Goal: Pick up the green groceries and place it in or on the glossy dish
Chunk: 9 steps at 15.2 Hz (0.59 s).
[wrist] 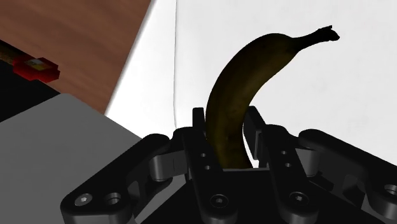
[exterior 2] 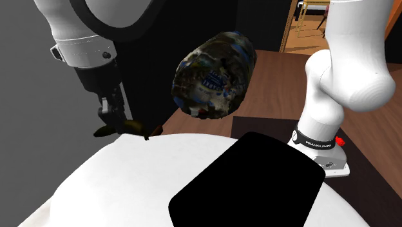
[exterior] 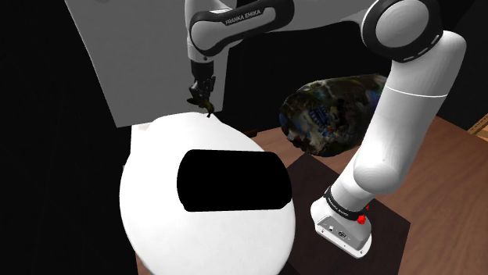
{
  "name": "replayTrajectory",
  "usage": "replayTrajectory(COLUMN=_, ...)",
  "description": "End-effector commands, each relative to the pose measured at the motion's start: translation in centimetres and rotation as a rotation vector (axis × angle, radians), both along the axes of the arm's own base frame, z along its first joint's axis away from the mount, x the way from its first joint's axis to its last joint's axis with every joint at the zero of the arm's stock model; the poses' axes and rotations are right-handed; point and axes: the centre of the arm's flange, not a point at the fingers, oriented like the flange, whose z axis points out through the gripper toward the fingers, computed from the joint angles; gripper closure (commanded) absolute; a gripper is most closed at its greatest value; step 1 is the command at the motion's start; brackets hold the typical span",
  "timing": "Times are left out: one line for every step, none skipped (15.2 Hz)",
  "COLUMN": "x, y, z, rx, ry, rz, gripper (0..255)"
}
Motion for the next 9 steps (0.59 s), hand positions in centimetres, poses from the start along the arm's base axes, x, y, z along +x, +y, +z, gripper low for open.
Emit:
replayTrajectory(x=0.0, y=0.0, z=1.0, rx=0.0, ry=0.0, rz=0.0, gripper=255)
replayTrajectory(x=0.0, y=0.0, z=1.5, rx=0.0, ry=0.0, rz=0.0, gripper=255)
replayTrajectory(x=0.0, y=0.0, z=2.1, rx=0.0, ry=0.0, rz=0.0, gripper=255)
replayTrajectory(x=0.0, y=0.0, z=2.6, rx=0.0, ry=0.0, rz=0.0, gripper=255)
replayTrajectory(x=0.0, y=0.0, z=3.1, rx=0.0, ry=0.0, rz=0.0, gripper=255)
replayTrajectory(x=0.0, y=0.0, z=3.6, rx=0.0, ry=0.0, rz=0.0, gripper=255)
replayTrajectory(x=0.0, y=0.0, z=4.2, rx=0.0, ry=0.0, rz=0.0, gripper=255)
replayTrajectory(x=0.0, y=0.0, z=4.7, rx=0.0, ry=0.0, rz=0.0, gripper=255)
replayTrajectory(x=0.0, y=0.0, z=5.2, rx=0.0, ry=0.0, rz=0.0, gripper=255)
